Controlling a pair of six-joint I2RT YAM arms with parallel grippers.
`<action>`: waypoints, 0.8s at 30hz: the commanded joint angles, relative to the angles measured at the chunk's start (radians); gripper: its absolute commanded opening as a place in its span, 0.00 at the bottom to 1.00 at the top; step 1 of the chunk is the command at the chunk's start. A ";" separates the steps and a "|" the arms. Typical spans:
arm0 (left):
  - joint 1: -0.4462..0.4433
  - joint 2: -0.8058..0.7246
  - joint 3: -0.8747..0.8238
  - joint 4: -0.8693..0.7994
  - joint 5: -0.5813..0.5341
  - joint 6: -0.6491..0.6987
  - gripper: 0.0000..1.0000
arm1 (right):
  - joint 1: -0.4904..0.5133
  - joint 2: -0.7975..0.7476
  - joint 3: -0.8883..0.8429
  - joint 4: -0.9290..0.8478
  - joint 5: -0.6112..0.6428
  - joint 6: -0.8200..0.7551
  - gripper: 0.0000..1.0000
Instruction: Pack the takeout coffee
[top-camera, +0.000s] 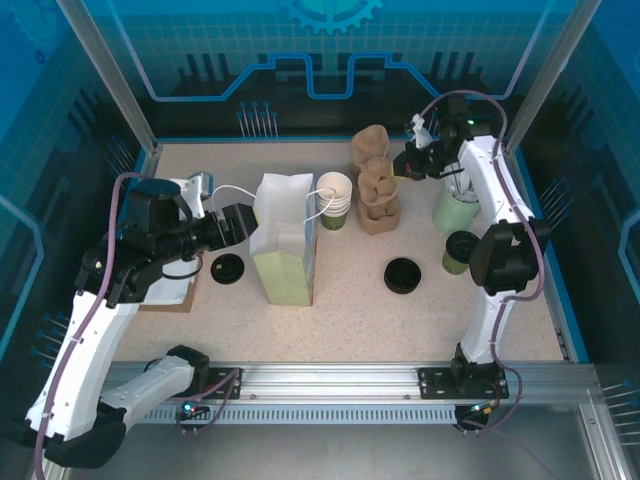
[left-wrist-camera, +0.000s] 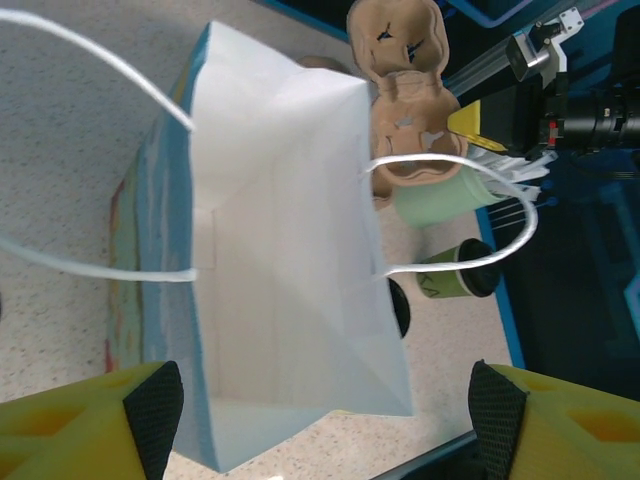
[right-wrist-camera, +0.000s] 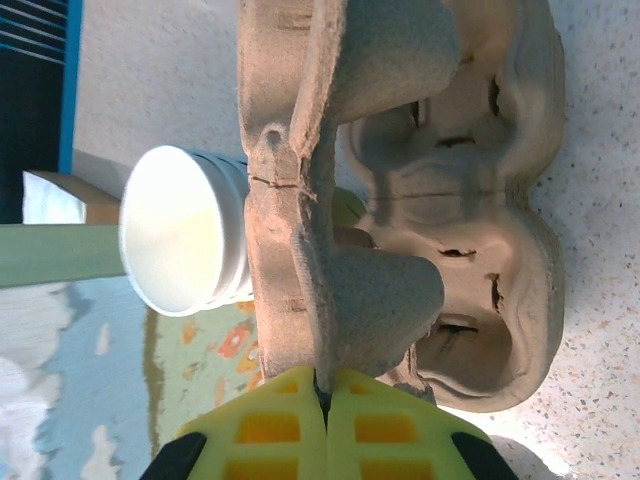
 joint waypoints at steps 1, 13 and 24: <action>-0.006 -0.008 0.004 0.096 0.090 -0.022 0.79 | -0.013 -0.102 0.060 0.027 -0.028 0.039 0.00; -0.063 0.098 0.041 0.402 0.269 -0.067 0.73 | -0.016 -0.499 -0.212 0.396 -0.234 0.312 0.00; -0.210 0.280 0.148 0.580 0.313 -0.070 0.72 | 0.051 -0.722 -0.433 0.595 -0.327 0.531 0.00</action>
